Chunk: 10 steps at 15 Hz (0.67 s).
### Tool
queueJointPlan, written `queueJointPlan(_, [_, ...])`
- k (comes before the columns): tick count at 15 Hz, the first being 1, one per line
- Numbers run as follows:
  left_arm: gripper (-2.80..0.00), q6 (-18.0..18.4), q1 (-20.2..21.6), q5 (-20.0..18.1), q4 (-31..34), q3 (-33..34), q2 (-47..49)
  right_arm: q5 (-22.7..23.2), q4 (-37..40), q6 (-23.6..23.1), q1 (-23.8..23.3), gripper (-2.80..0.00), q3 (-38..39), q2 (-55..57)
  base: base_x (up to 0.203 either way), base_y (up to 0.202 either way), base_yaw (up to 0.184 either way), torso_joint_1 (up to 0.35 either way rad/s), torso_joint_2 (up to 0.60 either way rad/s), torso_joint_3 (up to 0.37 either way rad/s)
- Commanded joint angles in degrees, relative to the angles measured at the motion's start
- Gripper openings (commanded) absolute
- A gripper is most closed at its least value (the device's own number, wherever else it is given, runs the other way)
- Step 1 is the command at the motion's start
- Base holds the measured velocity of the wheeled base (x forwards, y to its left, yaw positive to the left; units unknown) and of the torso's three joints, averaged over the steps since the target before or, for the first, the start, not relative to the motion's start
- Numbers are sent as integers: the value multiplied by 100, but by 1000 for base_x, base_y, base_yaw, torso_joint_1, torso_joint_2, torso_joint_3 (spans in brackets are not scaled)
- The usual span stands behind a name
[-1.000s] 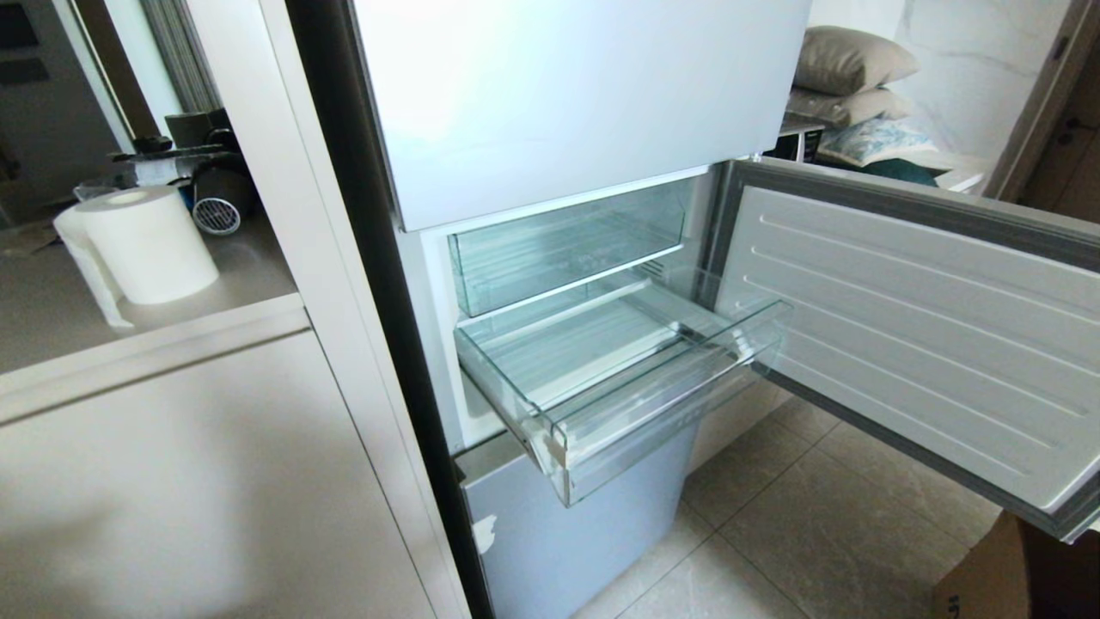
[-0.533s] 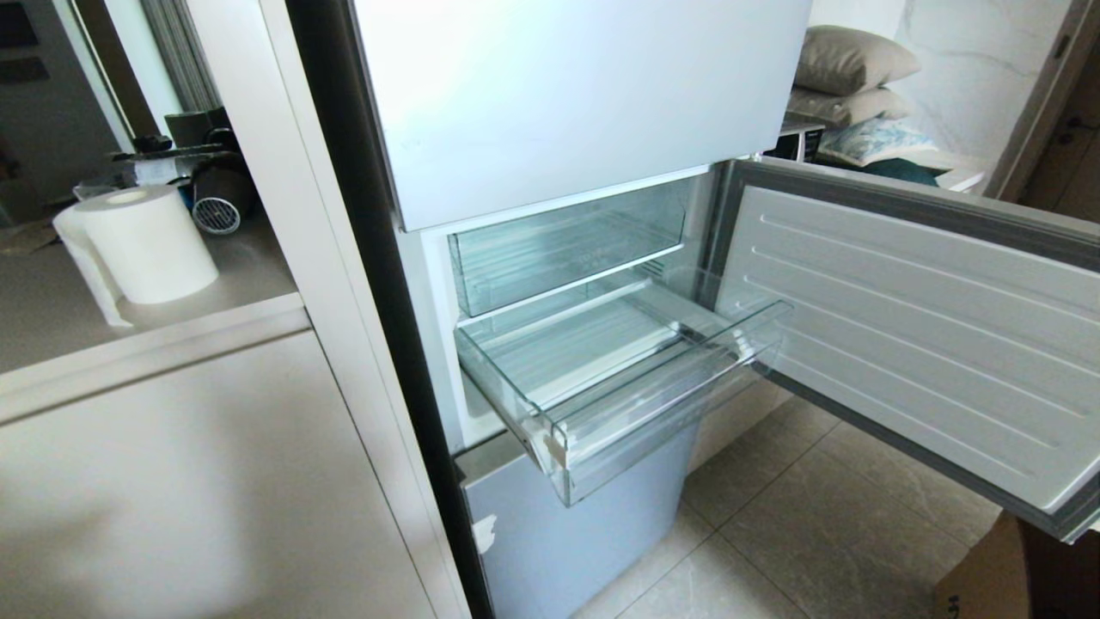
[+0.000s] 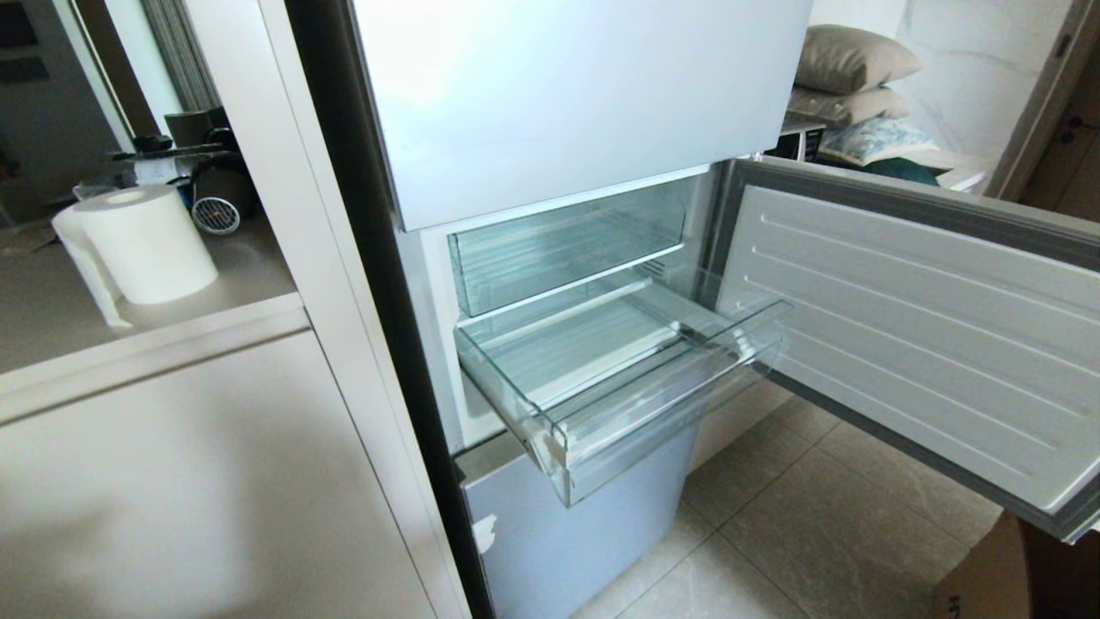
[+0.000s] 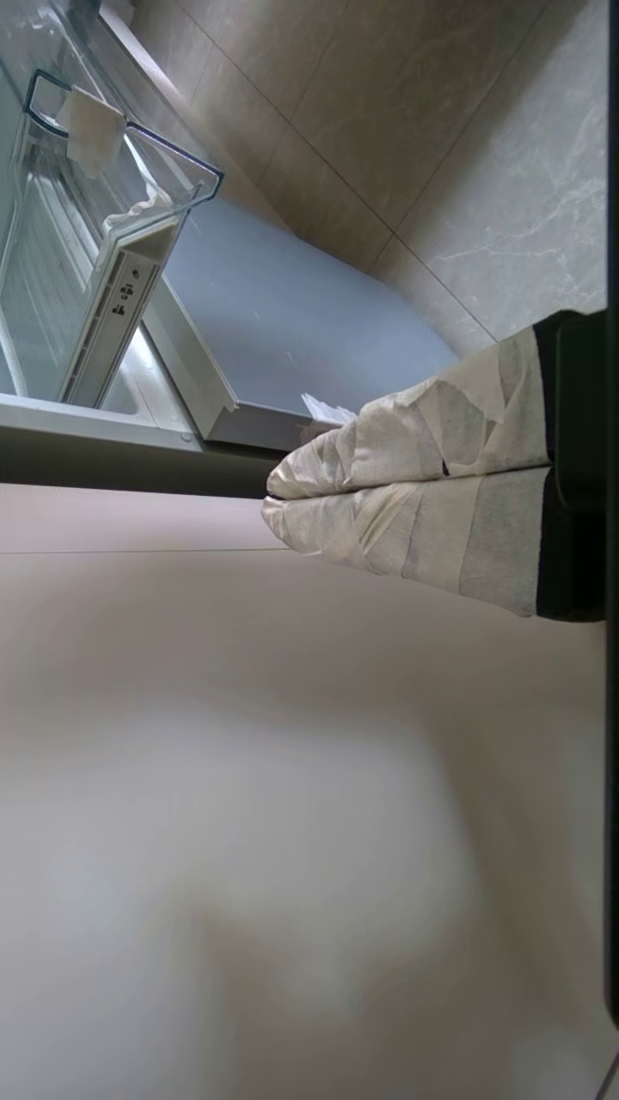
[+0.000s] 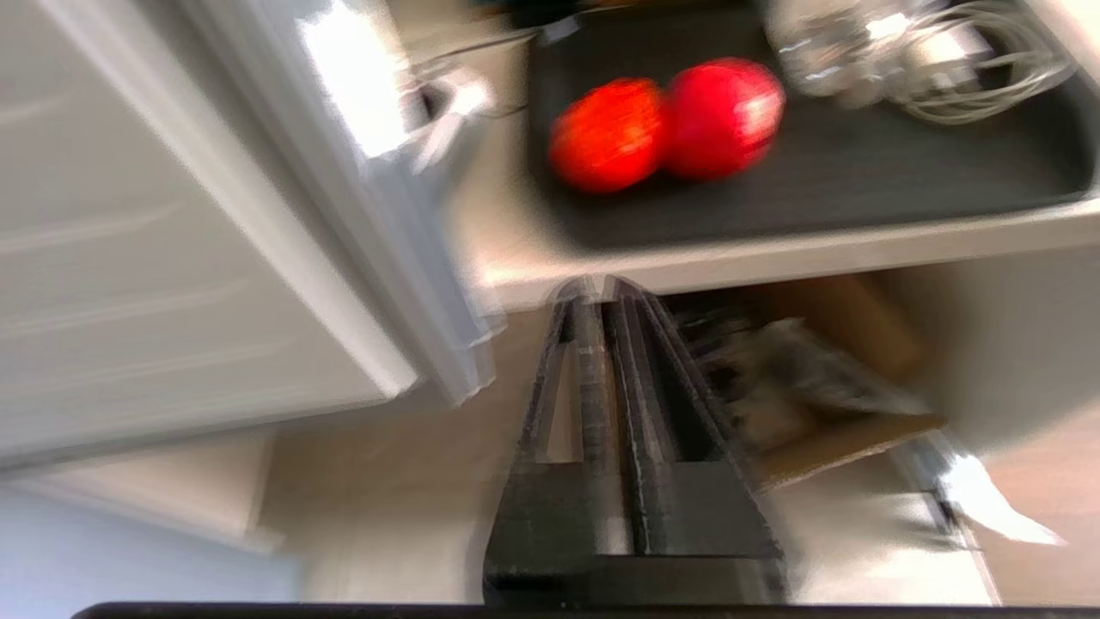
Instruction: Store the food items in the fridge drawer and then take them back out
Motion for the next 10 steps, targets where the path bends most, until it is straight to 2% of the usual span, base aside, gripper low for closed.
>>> queueJointPlan(1, [-280,0,1,1,0,0,1,8,-363,-98,-346,0,-11,820,0,0,0,0,0,0])
queueJointPlan(6, [-280,0,1,1,0,0,1,108,-1426,-148,-587,0,-206,2256,0,0,0,0,0,0])
queueJointPlan(10, [-280,0,1,1,0,0,1,677,-1635,-429,-996,0,-1151,3460,0,0,0,0,0,0])
